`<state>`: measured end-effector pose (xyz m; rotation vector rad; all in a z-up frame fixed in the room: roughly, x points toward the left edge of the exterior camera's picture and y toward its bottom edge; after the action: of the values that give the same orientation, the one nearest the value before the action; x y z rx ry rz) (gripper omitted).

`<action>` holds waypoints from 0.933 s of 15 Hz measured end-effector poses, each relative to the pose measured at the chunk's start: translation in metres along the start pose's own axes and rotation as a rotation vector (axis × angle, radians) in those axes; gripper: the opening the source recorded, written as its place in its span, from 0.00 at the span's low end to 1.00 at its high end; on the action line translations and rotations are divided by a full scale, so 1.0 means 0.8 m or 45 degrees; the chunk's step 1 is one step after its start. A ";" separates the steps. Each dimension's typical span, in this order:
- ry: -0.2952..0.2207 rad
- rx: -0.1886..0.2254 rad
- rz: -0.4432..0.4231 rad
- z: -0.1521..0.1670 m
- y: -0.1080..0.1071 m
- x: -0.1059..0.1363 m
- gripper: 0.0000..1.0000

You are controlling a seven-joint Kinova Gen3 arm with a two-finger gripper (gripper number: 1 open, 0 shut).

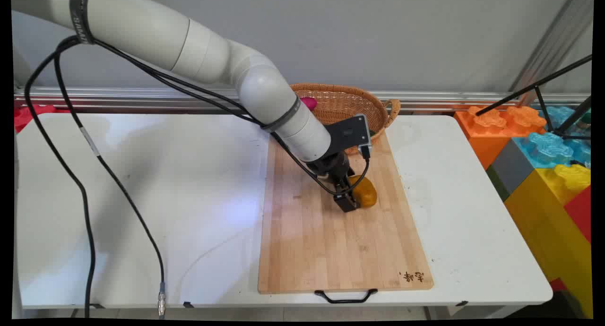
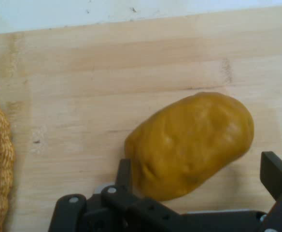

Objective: Pick up the cucumber from the vegetable basket

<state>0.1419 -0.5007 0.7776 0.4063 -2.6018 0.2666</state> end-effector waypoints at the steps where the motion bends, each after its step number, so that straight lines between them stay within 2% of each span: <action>1: -0.004 0.005 -0.004 -0.002 0.000 0.000 1.00; 5: -0.013 0.000 -0.042 -0.021 0.003 0.002 1.00; 8: -0.007 -0.013 -0.048 -0.050 -0.002 0.002 1.00; 14: 0.009 -0.041 -0.046 -0.126 -0.023 -0.029 1.00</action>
<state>0.2112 -0.4864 0.8547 0.4394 -2.5858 0.2128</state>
